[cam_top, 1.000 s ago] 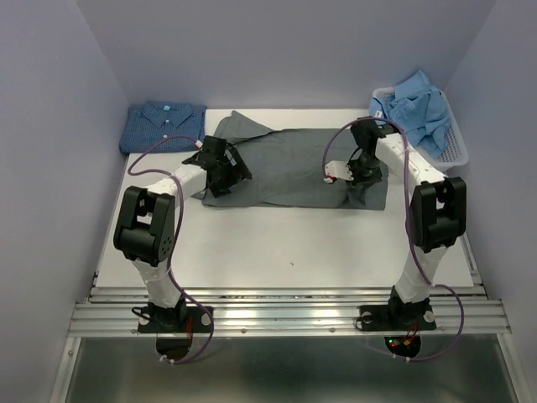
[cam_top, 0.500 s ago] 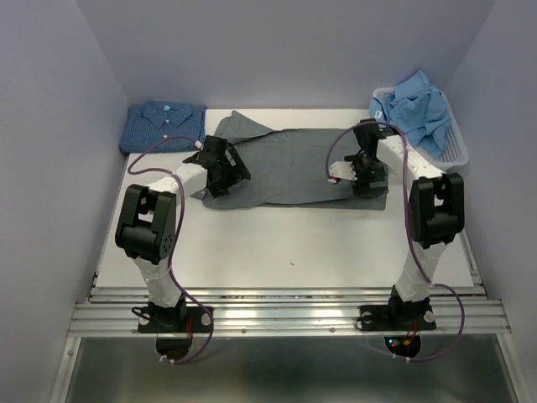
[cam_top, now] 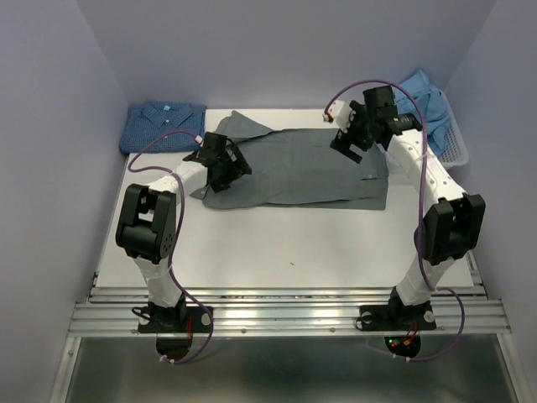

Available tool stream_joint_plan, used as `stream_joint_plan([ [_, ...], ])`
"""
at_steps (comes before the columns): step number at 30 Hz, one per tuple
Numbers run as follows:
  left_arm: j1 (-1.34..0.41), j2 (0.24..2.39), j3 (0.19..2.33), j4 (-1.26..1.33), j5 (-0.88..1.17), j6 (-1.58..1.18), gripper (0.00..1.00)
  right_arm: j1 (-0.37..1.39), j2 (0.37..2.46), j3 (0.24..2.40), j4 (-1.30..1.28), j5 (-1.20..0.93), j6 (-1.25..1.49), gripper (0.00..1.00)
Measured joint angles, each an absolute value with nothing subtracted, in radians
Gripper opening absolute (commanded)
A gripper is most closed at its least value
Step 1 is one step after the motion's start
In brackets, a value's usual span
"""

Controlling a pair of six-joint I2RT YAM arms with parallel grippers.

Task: Fold and stack the long sleeve shirts
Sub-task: Fold the shirt

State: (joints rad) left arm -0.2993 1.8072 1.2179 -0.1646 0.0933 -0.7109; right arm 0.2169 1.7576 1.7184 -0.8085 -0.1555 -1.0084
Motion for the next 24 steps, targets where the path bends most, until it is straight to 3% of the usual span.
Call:
stream_joint_plan([
  [6, -0.299, 1.846, 1.217, -0.15, 0.105, -0.687, 0.99, 0.217, 1.764, 1.628, -0.511, -0.167, -0.291, 1.0],
  [8, -0.299, 1.852, 1.21, -0.144, 0.105, -0.678, 0.99, 0.218, 1.754, 1.494, -0.397, -0.165, -0.109, 1.0],
  [20, -0.299, 1.789, 1.086, -0.136, 0.08, -0.667, 0.99, 0.227, 1.819, 1.134, -0.296, -0.066, 0.249, 1.0],
  [24, -0.299, 1.693, 0.976, -0.165, 0.089, -0.678, 0.99, 0.237, 1.724, 0.998, -0.218, -0.075, 0.322, 1.0],
])
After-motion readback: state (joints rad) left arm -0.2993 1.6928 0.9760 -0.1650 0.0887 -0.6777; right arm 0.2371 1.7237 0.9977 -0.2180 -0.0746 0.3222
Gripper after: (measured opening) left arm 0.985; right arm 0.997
